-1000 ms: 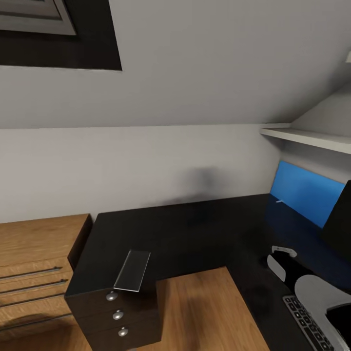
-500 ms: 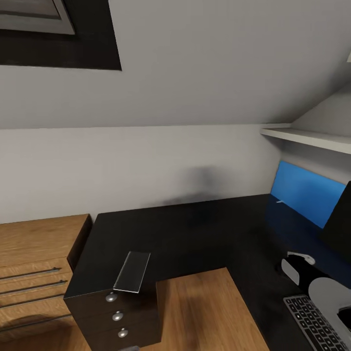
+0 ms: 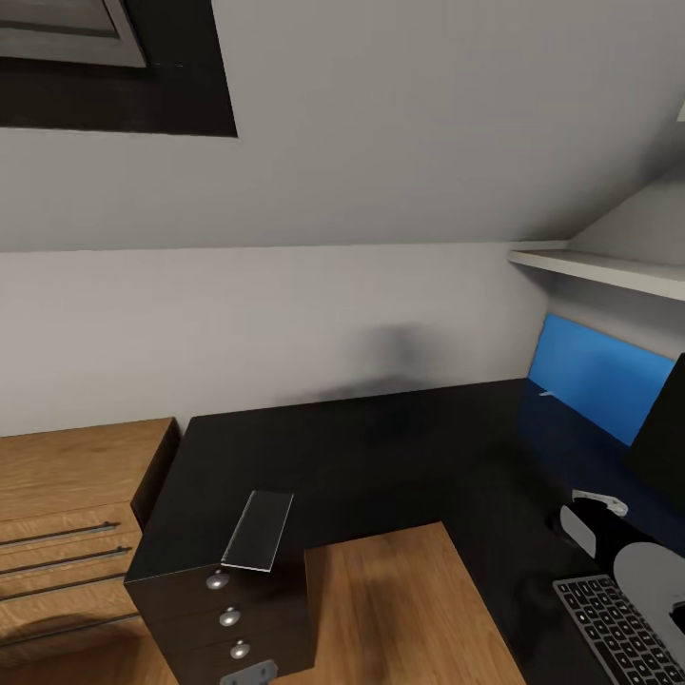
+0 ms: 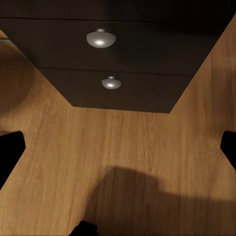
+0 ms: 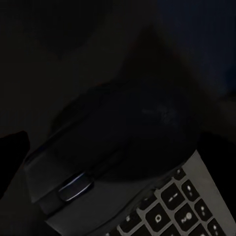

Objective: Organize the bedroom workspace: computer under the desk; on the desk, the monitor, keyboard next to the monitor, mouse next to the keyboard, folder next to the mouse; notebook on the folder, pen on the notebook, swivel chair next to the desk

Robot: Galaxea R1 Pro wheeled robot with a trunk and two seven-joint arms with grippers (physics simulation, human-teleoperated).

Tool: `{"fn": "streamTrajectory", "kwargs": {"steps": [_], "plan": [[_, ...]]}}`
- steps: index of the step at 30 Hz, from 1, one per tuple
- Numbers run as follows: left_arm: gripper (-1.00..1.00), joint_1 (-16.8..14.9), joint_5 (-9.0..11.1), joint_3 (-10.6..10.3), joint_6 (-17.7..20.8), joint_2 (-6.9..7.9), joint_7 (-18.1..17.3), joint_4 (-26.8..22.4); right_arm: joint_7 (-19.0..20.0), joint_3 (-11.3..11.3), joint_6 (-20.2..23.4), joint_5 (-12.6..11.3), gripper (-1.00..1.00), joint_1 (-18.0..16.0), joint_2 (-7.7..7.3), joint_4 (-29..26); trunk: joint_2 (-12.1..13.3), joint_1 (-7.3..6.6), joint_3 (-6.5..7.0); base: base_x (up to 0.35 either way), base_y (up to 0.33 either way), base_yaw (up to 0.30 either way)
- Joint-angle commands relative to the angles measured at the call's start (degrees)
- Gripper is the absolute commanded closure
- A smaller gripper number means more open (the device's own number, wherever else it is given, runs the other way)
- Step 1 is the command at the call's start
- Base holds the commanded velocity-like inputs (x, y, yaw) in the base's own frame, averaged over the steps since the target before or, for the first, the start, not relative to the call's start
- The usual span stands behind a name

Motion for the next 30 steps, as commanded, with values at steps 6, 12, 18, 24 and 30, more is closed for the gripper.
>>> {"fn": "streamTrajectory", "kwargs": {"steps": [6, 12, 18, 24, 30], "plan": [[-1.00, -0.10, 0.60, -0.29, -0.77, 0.07, 0.30, -0.07, 2.00, -5.99, 0.15, -3.77, 1.00, -0.02, -1.50, 0.00, -0.06, 0.01, -0.08, 0.000, 0.000, 0.000], [-1.00, -0.10, 0.63, -0.29, -0.80, 0.07, 0.30, -0.07, 2.16, -7.48, 0.07, -4.38, 1.00, -0.02, -1.67, 0.03, -0.06, 0.01, -0.08, 0.000, 0.000, 0.000], [-1.00, -0.10, 0.95, -0.29, -0.74, 0.07, 0.62, 0.22, 2.18, -7.66, -0.51, -4.39, 1.00, -0.03, -1.57, 0.00, -2.07, 1.11, -0.98, 0.000, 0.000, 0.000], [-1.00, -0.10, 0.97, -0.29, -0.72, 0.07, 0.56, 0.27, 2.18, -7.66, -0.97, -4.37, 1.00, -0.02, -1.51, 0.03, -4.47, 2.42, -2.05, 0.000, 0.000, 0.000], [-1.00, -0.10, 0.97, -0.29, -0.73, 0.07, 0.48, 0.28, 2.18, -7.66, -1.12, -4.30, 1.00, -0.04, -1.50, -0.03, -6.88, 3.74, -3.13, 0.000, 0.000, 0.000]]}}
